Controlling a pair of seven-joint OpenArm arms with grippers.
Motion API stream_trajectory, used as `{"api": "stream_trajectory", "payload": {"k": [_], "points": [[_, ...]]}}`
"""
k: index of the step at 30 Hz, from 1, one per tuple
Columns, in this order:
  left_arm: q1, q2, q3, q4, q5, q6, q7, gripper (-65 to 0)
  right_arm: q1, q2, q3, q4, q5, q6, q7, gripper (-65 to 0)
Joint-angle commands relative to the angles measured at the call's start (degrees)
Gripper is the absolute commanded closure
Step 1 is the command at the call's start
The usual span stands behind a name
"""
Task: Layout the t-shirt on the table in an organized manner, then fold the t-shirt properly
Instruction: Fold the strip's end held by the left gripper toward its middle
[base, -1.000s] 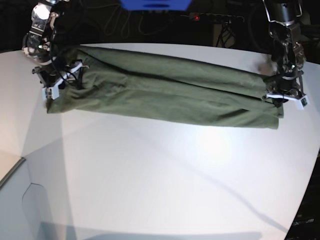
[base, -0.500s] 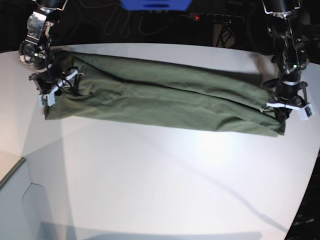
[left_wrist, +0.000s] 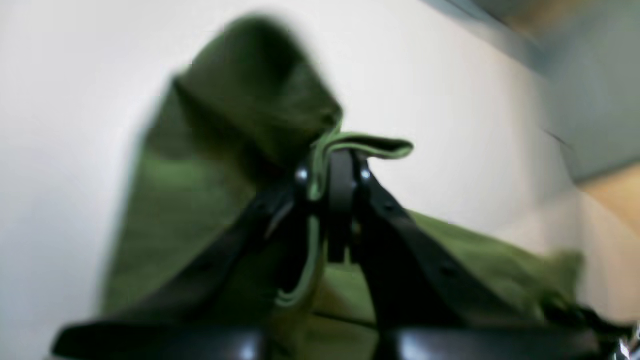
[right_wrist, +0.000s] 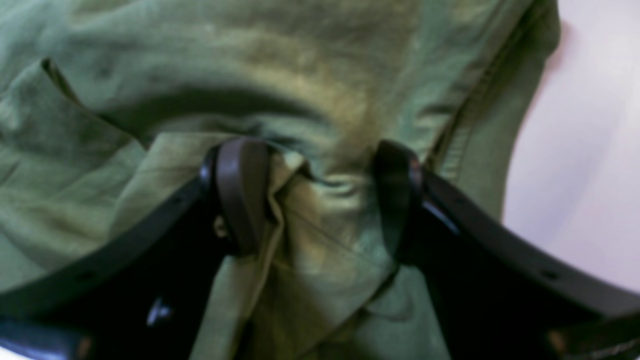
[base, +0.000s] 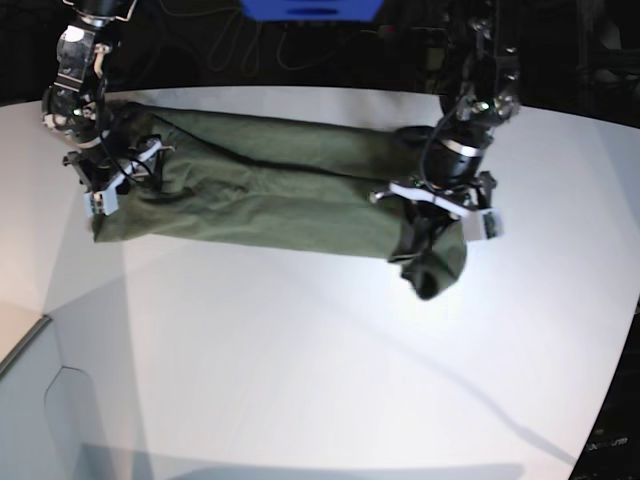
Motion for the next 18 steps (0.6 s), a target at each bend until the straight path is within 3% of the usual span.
{"api": "stream_trajectory", "payload": {"k": [1, 8, 18], "points": [[-0.3, -0.2, 2.4, -0.3, -0.1, -0.1, -1.0, -0.1, 0.1, 0.3, 0.0, 0.6, 0.2, 0.5, -0.3, -34.4], [-2.0, 0.3, 16.5, -5.5, 10.0, 0.0, -1.5, -0.1, 0.1, 0.5, 0.1, 0.7, 0.2, 0.5, -0.3, -34.4], [-6.5, 0.4, 24.9, -11.2, 11.0, 0.0, -1.5, -0.1, 0.1, 0.5, 0.1, 0.7, 0.2, 0.5, -0.3, -34.4]]}}
